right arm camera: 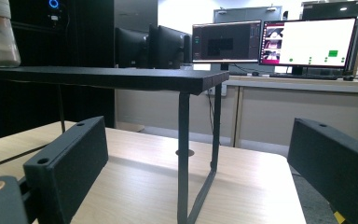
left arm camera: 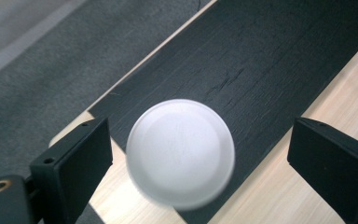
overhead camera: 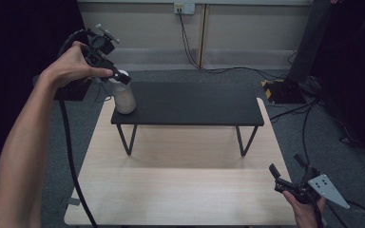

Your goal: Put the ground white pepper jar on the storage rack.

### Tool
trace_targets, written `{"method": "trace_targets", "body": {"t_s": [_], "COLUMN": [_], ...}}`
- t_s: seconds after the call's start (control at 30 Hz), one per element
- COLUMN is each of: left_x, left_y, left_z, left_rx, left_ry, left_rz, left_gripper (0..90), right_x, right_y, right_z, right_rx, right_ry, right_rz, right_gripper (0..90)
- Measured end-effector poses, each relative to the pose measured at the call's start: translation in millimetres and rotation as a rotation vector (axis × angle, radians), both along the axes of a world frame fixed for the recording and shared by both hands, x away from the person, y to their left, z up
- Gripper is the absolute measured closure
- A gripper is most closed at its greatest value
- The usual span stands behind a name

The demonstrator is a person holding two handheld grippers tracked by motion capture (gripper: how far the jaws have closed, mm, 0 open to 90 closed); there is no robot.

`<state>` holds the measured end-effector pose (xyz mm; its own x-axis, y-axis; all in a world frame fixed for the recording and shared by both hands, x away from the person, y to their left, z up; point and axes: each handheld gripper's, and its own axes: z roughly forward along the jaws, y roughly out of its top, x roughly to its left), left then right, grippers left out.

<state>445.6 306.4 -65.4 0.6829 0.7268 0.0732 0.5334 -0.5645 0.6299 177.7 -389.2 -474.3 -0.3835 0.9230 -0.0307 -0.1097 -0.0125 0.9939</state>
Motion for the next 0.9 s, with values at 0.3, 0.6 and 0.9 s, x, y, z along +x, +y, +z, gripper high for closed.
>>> {"method": "trace_targets", "body": {"t_s": [0.3, 0.6, 0.9], "left_x": [-57.3, -110.7, -148.3], "left_y": [20.0, 41.1, 55.7], "left_z": [8.9, 12.5, 7.2], "left_rx": [-0.049, -0.083, -0.105], "left_ry": [-0.101, -0.192, -0.243], "left_rz": [-0.023, -0.029, -0.049], "left_gripper": [5.9, 5.3, 4.4], "right_x": [-0.3, 0.2, 0.4], "right_y": [1.4, 3.0, 4.0], "right_z": [0.5, 0.7, 0.4], "right_rx": [0.000, 0.003, 0.002], "right_ry": [-0.005, 0.002, 0.003], "right_rz": [0.001, 0.003, 0.004], "right_gripper": [4.4, 4.6, 4.6]}}
